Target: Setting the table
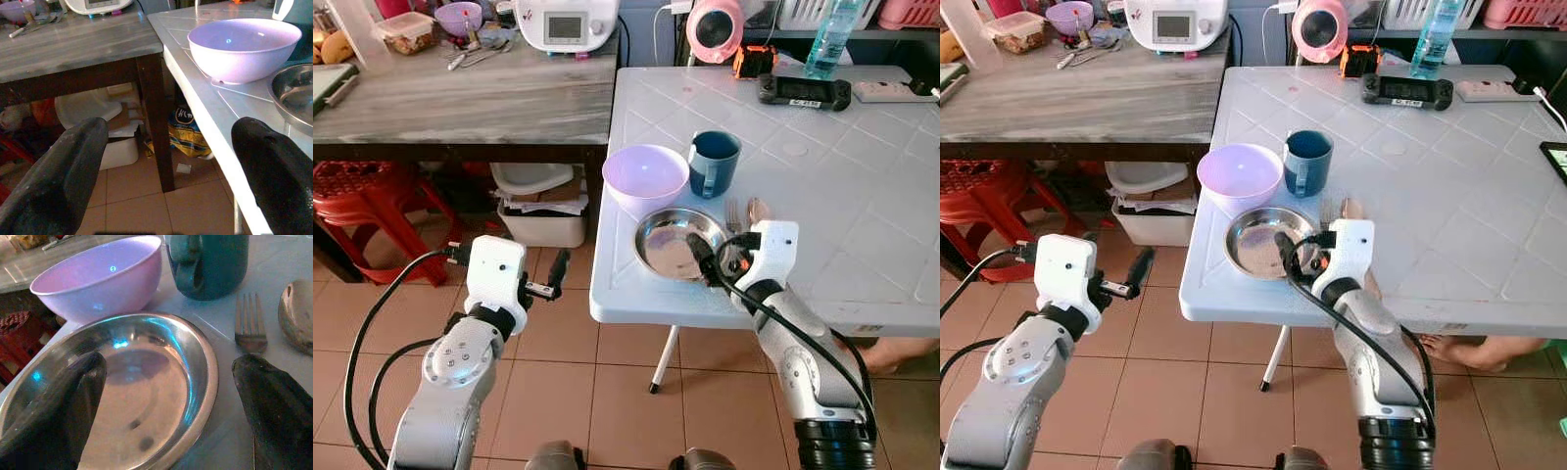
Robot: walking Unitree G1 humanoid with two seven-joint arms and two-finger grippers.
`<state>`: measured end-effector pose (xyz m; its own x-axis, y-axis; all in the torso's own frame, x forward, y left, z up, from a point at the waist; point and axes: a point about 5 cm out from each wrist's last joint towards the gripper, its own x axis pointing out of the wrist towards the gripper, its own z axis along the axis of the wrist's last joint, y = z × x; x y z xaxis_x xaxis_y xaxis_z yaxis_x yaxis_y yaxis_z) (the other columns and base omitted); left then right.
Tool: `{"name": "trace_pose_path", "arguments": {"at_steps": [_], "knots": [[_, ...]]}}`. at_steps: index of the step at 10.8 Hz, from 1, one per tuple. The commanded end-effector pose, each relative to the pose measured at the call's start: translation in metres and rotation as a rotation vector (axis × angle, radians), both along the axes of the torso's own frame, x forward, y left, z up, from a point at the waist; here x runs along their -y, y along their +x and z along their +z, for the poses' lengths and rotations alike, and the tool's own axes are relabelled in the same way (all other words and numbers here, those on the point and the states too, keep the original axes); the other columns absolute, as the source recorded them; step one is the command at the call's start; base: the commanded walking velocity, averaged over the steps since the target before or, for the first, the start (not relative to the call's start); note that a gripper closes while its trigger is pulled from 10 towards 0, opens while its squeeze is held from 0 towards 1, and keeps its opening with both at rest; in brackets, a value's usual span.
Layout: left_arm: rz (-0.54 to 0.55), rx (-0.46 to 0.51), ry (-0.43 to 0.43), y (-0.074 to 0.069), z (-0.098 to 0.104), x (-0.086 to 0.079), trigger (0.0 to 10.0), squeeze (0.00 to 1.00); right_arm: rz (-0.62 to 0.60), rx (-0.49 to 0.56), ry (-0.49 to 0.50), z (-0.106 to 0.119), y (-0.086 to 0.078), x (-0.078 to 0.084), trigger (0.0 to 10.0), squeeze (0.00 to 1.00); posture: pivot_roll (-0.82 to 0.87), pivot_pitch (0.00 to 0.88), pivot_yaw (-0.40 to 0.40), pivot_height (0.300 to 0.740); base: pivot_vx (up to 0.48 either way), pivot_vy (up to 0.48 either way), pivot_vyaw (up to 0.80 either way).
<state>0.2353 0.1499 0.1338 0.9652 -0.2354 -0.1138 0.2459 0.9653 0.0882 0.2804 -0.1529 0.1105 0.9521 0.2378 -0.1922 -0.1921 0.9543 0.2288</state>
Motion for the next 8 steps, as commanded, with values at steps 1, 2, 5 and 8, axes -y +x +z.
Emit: {"name": "trace_pose_path", "arguments": {"at_steps": [1, 2, 5, 8], "knots": [[-0.004, 0.015, 0.009, 0.001, 0.004, 0.001, 10.0, 0.0, 0.045, 0.003, 0.013, 0.003, -0.001, -0.007, 10.0, 0.0, 0.05, 0.046, 0.047, 0.74, 0.0, 0.0, 0.0], [-0.003, 0.016, 0.008, 0.001, 0.004, 0.002, 10.0, 0.0, 0.075, 0.0, 0.016, 0.004, -0.002, -0.011, 10.0, 0.0, 0.05, 0.046, 0.047, 0.74, 0.0, 0.0, 0.0], [0.002, 0.019, 0.011, 0.001, 0.004, 0.002, 10.0, 0.0, 0.073, -0.044, 0.056, -0.001, -0.007, -0.015, 10.0, 0.0, 0.05, 0.048, 0.046, 0.74, 0.0, 0.0, 0.0], [-0.006, 0.022, 0.01, 0.002, 0.004, 0.004, 10.0, 0.0, 0.013, -0.076, 0.104, -0.004, -0.012, -0.014, 10.0, 0.0, 0.05, 0.048, 0.048, 0.74, 0.0, 0.0, 0.0]]}}
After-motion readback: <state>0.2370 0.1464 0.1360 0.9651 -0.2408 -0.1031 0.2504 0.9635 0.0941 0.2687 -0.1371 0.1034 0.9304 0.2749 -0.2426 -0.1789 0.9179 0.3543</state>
